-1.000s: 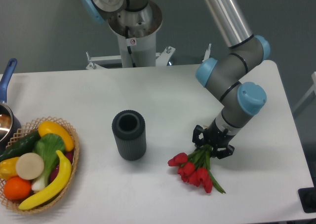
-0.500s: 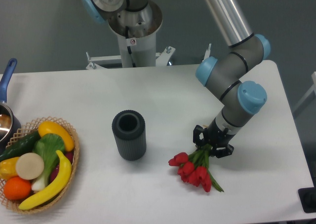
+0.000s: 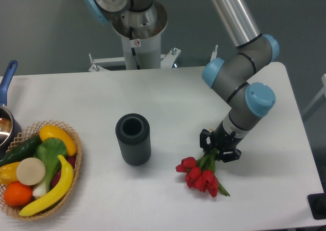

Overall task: Pick up the flowers from the table
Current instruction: 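Lift the grasped tulips up off the table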

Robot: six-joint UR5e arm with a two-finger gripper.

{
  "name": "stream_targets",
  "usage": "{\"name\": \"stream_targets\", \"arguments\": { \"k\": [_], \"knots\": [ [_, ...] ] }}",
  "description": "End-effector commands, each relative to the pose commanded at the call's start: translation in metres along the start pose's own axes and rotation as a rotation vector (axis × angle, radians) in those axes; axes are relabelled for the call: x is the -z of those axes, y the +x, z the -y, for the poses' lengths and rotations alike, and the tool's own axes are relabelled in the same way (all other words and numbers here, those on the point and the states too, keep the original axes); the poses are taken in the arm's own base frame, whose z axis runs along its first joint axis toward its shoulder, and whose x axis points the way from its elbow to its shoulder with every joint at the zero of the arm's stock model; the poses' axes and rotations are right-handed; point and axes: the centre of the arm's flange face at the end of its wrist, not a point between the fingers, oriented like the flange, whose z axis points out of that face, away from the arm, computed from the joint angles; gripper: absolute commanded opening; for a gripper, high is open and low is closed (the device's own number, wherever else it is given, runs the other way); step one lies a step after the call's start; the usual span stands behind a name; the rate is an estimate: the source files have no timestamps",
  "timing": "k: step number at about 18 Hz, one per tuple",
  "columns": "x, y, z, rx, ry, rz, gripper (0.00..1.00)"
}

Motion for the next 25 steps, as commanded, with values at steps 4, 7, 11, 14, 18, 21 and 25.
{"name": "stream_targets", "arguments": {
  "k": [4, 7, 11, 14, 18, 21, 25],
  "knots": [
    [0.045, 0.007, 0.013, -0.027, 0.025, 0.068, 0.35],
    [0.073, 0.008, 0.017, -0.033, 0.044, 0.111, 0.35],
    [0.119, 0.009, 0.033, -0.018, 0.123, 0.167, 0.35],
    [0.154, 0.005, 0.031, 0.006, 0.201, 0.204, 0.35],
    [0.188, -0.003, 0.019, 0.027, 0.351, 0.219, 0.35],
    [0.212, -0.004, 0.009, 0.033, 0.421, 0.231, 0.35],
    [0.226, -0.008, -0.004, 0.048, 0.462, 0.24, 0.35]
  ]
}}
